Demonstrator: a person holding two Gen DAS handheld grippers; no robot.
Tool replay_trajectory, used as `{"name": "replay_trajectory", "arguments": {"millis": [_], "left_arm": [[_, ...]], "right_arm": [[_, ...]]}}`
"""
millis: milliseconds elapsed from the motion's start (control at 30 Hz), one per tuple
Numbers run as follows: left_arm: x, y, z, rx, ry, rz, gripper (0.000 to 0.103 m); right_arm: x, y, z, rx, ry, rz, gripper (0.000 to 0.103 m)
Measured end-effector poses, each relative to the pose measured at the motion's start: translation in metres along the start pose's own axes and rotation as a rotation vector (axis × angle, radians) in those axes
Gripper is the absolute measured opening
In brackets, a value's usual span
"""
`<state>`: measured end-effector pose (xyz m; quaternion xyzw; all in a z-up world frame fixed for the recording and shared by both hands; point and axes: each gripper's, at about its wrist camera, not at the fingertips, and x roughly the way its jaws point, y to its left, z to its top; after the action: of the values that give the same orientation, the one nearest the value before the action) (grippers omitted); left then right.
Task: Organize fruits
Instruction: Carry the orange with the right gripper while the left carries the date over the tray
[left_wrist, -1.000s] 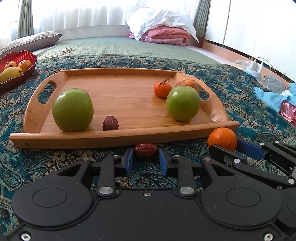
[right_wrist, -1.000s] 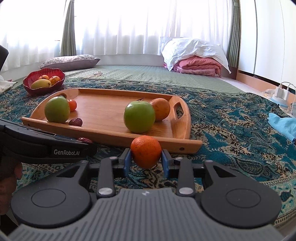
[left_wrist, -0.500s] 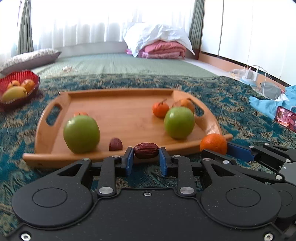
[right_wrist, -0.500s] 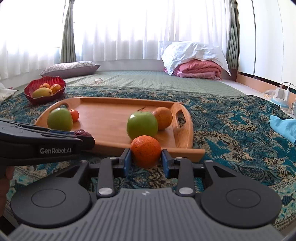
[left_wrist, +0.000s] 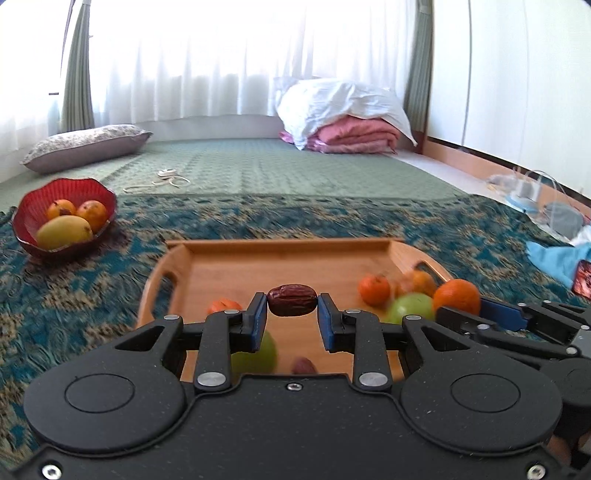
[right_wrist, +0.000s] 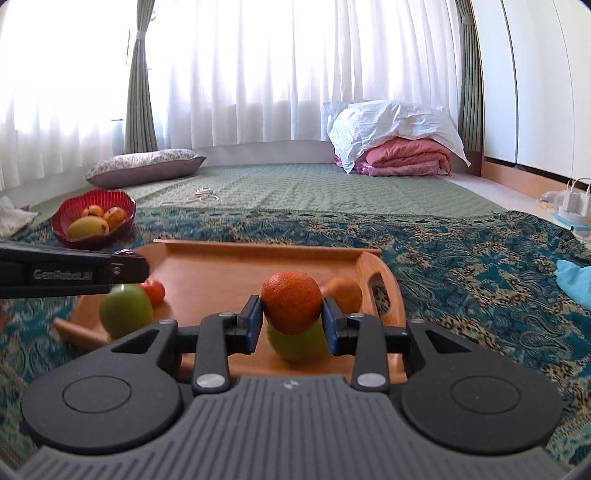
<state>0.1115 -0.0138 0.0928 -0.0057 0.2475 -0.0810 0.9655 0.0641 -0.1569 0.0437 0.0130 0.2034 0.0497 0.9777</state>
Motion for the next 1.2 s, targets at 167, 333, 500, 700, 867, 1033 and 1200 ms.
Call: {"name": "replay_trajectory", "arguments": {"millis": [167,333,500,700,867,1033,1200], "left_arm": [[0.014,0.022,0.013,-0.019,0.013,0.033,0.028],[0.033,0.041,0.019,-0.058,0.042,0.045,0.028],[0.055,0.052,0.02,-0.055,0.064,0.074,0.028],[0.083,0.061,0.021,-0.053,0.118,0.076,0.028],[0.106,0.065,0.024,-0.039,0.161,0.093,0.028],[0.123,0.07,0.029,-0.032,0.192,0.102,0.028],[0.133,0.069,0.028,-0.017,0.208,0.103,0.028]], "right_arm": [[0.018,0.003,0.016,0.009,0.014,0.016,0.039],[0.04,0.01,0.024,0.008,0.05,0.033,0.039],[0.063,0.019,0.025,-0.003,0.096,0.041,0.039],[0.083,0.026,0.024,-0.021,0.141,0.043,0.039],[0.094,0.029,0.024,-0.034,0.156,0.035,0.039],[0.108,0.029,0.025,-0.023,0.181,0.028,0.039],[0.116,0.031,0.024,-0.015,0.196,0.028,0.039]]}}
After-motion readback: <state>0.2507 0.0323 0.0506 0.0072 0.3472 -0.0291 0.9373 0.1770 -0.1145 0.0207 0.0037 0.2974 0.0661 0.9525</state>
